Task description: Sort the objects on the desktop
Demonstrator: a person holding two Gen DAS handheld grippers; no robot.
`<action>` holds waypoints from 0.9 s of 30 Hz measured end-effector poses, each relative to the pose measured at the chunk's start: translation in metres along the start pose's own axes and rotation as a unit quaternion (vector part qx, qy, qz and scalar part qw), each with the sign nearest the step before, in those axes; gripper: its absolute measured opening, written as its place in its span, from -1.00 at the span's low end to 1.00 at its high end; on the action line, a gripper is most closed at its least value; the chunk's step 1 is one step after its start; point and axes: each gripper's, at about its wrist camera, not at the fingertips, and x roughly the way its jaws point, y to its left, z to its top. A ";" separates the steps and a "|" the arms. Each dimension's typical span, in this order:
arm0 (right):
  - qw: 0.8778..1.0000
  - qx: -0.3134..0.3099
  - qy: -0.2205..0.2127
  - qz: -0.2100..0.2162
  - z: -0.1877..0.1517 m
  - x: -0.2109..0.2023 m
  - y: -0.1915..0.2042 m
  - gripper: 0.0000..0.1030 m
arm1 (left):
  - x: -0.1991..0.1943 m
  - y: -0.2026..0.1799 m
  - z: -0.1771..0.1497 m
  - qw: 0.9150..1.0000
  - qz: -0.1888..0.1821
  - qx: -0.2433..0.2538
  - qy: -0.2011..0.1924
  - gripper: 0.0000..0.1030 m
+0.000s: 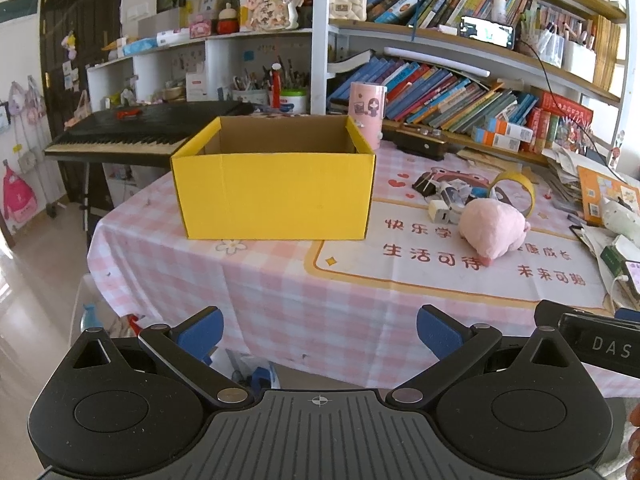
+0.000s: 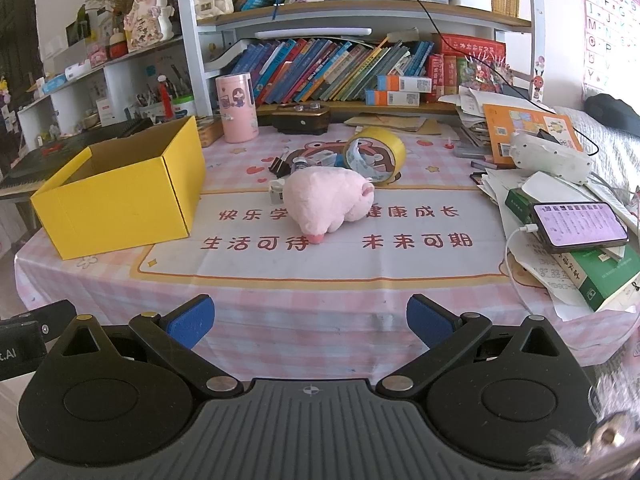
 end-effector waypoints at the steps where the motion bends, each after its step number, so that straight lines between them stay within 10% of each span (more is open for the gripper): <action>1: 1.000 0.000 0.000 0.000 0.000 0.000 0.001 1.00 | 0.001 0.001 0.001 1.000 -0.001 -0.002 0.001 1.00; 27: 1.000 -0.008 -0.010 0.010 0.001 -0.005 0.006 1.00 | -0.001 0.002 -0.001 1.000 0.000 -0.003 -0.009 1.00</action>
